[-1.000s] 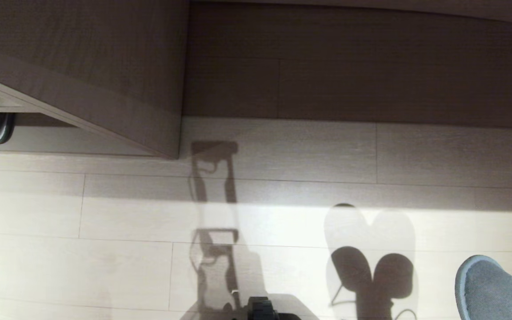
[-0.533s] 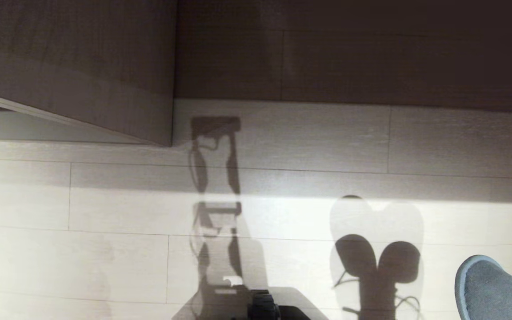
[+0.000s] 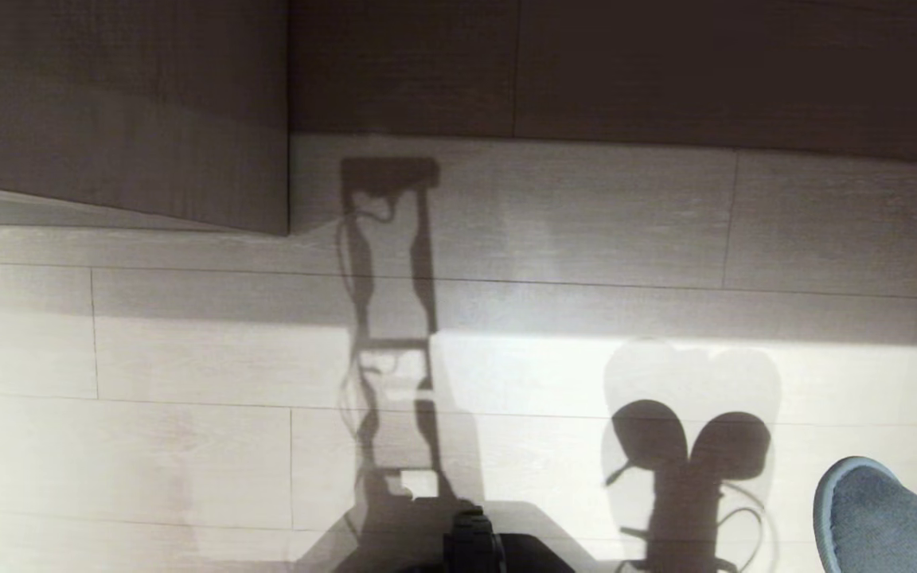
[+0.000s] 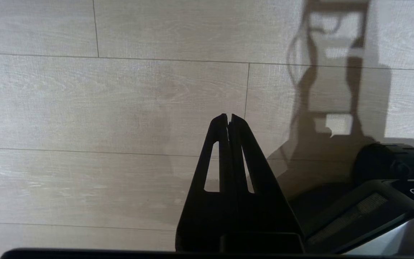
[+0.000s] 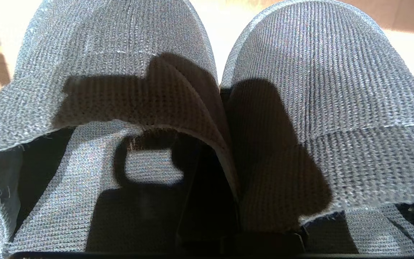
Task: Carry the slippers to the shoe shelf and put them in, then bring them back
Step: Place the slippers on the floor
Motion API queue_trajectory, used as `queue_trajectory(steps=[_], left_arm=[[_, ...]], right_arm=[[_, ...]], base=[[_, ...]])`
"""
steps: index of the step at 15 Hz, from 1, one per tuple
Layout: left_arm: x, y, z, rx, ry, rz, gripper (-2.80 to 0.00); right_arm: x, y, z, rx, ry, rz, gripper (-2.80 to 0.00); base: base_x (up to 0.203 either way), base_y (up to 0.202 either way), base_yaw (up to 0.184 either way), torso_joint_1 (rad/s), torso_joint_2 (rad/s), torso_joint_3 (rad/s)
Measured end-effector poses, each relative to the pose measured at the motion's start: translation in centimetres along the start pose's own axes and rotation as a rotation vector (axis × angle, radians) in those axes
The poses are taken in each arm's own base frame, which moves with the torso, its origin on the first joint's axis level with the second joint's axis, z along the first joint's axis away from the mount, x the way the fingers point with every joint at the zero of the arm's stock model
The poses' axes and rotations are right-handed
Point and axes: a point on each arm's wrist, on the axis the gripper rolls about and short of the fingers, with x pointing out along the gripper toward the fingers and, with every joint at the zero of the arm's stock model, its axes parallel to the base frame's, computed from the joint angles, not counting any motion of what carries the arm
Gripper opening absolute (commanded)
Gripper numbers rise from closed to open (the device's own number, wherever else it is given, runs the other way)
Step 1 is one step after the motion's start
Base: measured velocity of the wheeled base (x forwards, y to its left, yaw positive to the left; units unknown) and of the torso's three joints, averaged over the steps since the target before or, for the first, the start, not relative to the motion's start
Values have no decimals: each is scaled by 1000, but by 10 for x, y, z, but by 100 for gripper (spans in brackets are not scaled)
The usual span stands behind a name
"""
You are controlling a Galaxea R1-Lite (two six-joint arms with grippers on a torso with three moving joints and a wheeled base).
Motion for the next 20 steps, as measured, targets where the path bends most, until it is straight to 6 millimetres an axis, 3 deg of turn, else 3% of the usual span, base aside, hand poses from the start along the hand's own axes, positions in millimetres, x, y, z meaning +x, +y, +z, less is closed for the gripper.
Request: queue_trajectory(steps=[6,16,18,20], left_arm=[[0,0,0,0,2,0,-280],[0,0,0,3,1,1,-280],[0,0,0,3,1,1,-280],[0,0,0,4,1,1,-280]], right_arm=[[0,0,0,0,1,0,-280],[-1,0,3,-14,-11,9,-280],[-3,1,23,-16,-41,33,-280],[4,1,56,-20,-60,44,-280]], base=[[0,0,0,2,1,-177],[0,0,0,1,1,-10],[0,0,0,0,0,0],[0,0,0,0,0,0]])
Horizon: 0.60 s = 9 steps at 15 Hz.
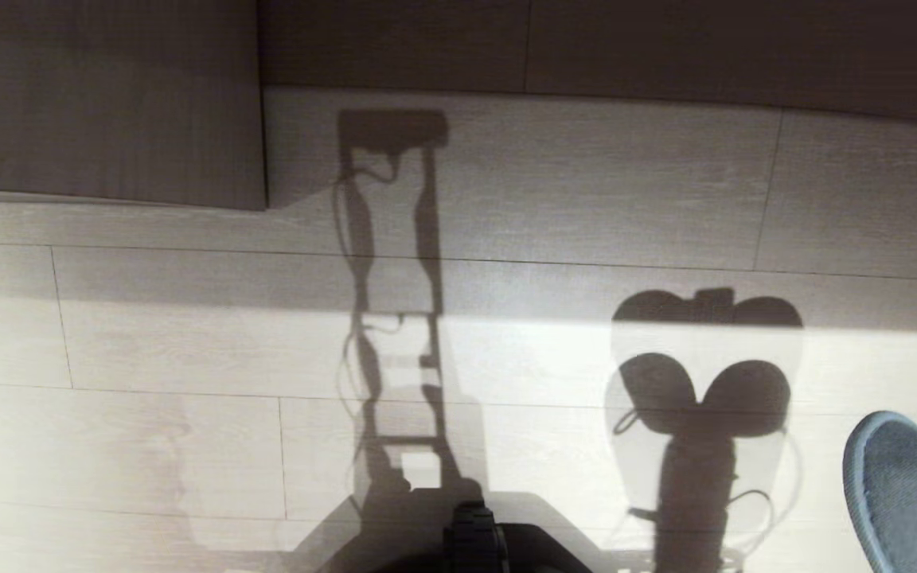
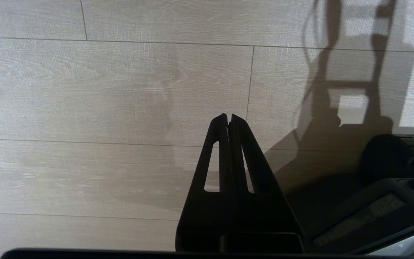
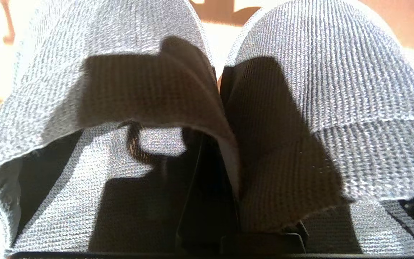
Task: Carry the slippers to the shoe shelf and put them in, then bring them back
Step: Place the slippers on the floor
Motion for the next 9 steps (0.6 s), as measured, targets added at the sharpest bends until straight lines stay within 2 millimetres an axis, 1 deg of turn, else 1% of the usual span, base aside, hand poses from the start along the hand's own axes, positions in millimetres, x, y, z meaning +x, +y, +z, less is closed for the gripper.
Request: queue_trajectory(steps=[1,3,4,5,6,9], left_arm=[[0,0,0,0,0,0,-280],[0,0,0,0,0,0,-280],[0,0,0,0,0,0,-280],[0,0,0,0,0,0,-280],[0,0,0,-1,0,0,-280],[0,0,0,0,0,0,-280]], right_arm=[[10,-1,14,-3,6,3,-280],[44,-3,46,-18,19,5,-280],[69,-4,59,-27,27,2,-280],[99,-6,71,-37,25,-7,-280],[120,-8,78,-45,9,-19,-280],[205,-13,92,-62,-92,-91,-280]], base=[[0,0,0,0,0,0],[0,0,0,0,0,0],[0,0,0,0,0,0],[0,0,0,0,0,0],[0,0,0,0,0,0],[0,0,0,0,0,0]])
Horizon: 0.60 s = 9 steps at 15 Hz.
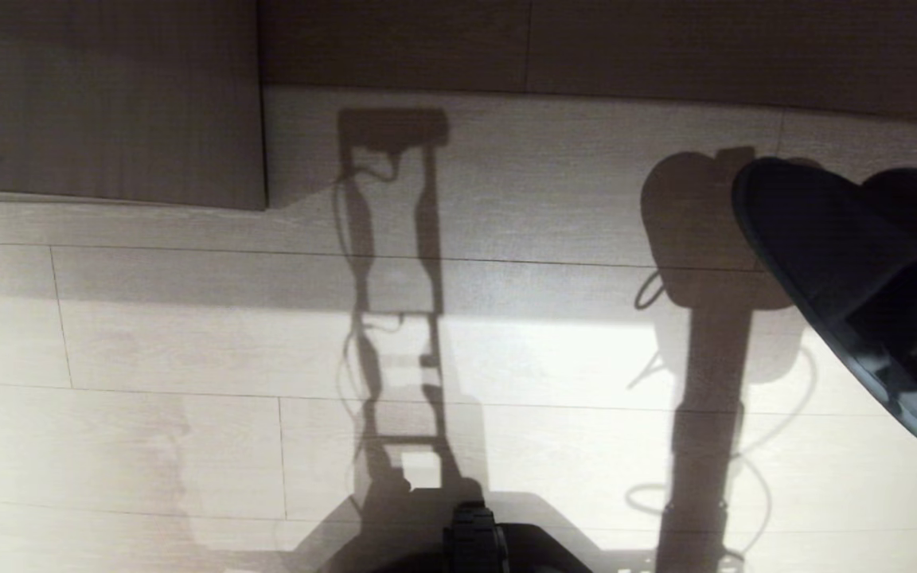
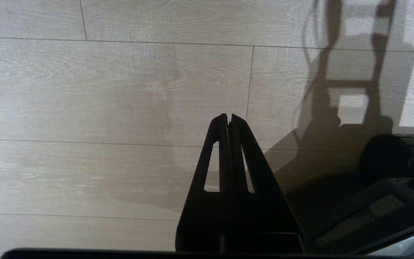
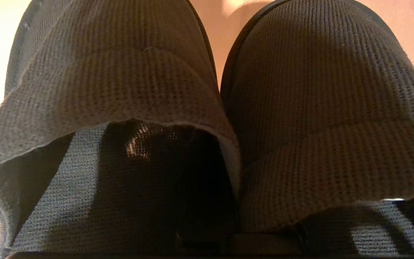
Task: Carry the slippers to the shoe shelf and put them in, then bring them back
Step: Place the slippers on the floor
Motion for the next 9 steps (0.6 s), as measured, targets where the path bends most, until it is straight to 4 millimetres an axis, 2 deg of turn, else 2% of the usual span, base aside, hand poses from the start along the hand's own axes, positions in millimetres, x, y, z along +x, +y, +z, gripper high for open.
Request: queue_trajectory(steps=[2,4,7,9], left_arm=[[0,0,0,0,0,0,-280],[0,0,0,0,0,1,-280],[0,0,0,-1,0,-1,-280],[0,0,0,-1,0,0,-280]], right_arm=[[51,1,-5,7,-99,-55,-280],[92,3,-5,25,-224,-85,-280],[127,5,-11,38,-328,-89,-280],[159,7,-14,39,-368,-67,-280]], base=[[0,0,0,0,0,0],[0,0,0,0,0,0],[0,0,0,0,0,0],[0,0,0,0,0,0]])
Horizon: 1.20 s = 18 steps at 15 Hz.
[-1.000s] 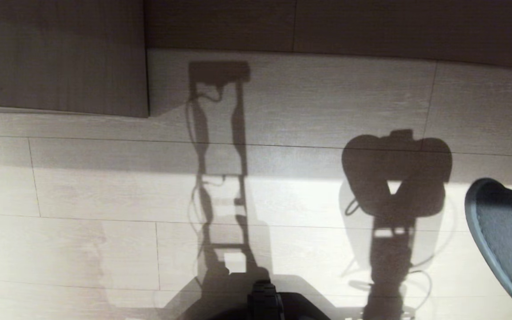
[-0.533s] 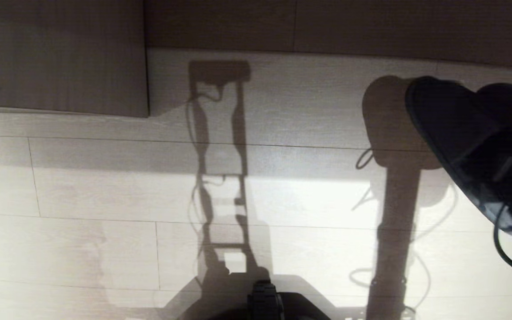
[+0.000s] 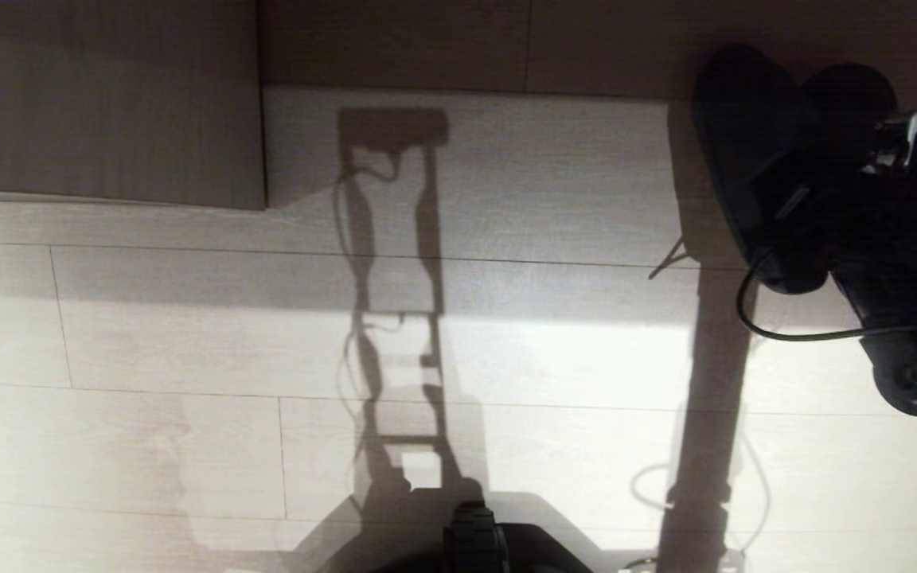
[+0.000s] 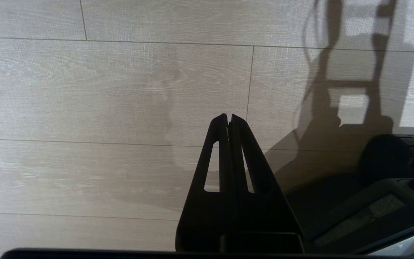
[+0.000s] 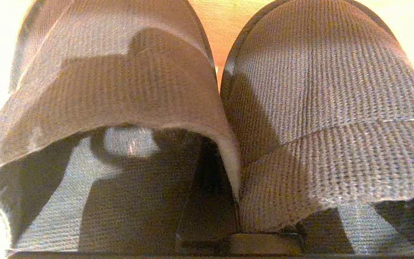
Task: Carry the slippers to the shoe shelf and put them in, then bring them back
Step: Place the slippers on the floor
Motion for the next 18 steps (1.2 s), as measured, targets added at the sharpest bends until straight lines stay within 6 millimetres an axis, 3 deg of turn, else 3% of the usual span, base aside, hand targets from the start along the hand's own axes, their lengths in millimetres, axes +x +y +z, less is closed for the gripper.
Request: queue_trajectory(steps=[3,4,9,18], left_arm=[[0,0,0,0,0,0,-280],[0,0,0,0,0,0,-280],[0,0,0,0,0,0,-280],[0,0,0,0,0,0,-280]], right_arm=[[21,5,-32,17,-8,21,-280],[22,7,-43,31,2,23,0],[20,8,-63,27,50,27,0],[0,11,-55,21,120,77,0]], base=[[0,0,0,0,0,0],[0,0,0,0,0,0],[0,0,0,0,0,0],[0,0,0,0,0,0]])
